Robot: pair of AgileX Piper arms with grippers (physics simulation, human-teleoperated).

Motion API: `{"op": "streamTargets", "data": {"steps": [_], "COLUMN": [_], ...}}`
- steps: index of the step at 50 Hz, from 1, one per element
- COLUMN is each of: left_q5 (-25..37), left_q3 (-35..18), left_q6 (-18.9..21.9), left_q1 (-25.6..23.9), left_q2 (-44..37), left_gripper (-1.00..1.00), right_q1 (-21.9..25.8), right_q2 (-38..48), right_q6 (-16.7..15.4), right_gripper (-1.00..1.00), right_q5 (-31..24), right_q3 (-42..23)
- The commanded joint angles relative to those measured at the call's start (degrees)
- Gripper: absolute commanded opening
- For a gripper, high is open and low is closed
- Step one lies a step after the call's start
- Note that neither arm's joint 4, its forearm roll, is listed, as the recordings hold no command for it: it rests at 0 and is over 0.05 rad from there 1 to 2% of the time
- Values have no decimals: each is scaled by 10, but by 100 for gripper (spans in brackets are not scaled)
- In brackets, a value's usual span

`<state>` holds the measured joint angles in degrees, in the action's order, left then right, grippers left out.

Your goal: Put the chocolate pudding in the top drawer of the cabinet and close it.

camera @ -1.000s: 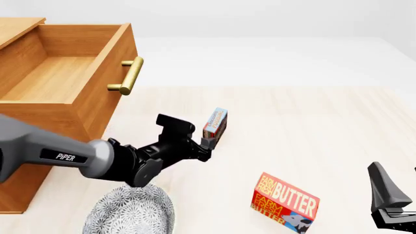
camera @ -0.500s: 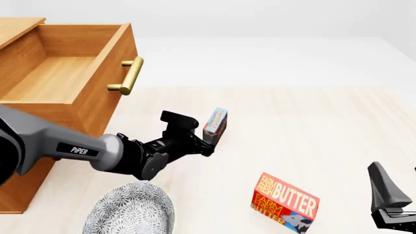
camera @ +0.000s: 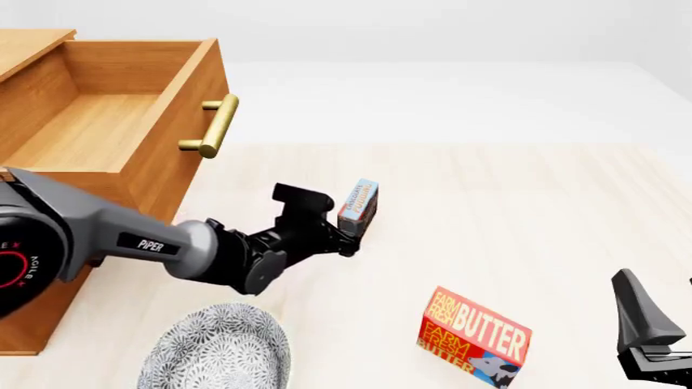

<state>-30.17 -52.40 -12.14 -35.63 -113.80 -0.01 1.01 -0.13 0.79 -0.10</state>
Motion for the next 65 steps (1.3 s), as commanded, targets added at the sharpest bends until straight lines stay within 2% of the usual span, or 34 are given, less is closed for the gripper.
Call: {"op": "streamTargets", "data": {"steps": [1,52,53,65], "left_q5": [-12,-9,-9,-6], "left_q3": [-8,-59,-59,-57], "left_q6": [-10,-39,-40,-31], "left_q1": [0,-5,-4,-3], "left_q2": [-21,-86,-86,-78], "left_gripper": [100,100,-100,-100], "right_q1": [0,0,0,0], "right_q2": [0,0,0,0], "right_q6": [0,0,0,0], "right_gripper": [100,100,100,100], "right_q5": [0,0,0,0], "right_q3": [0,0,0,0]}}
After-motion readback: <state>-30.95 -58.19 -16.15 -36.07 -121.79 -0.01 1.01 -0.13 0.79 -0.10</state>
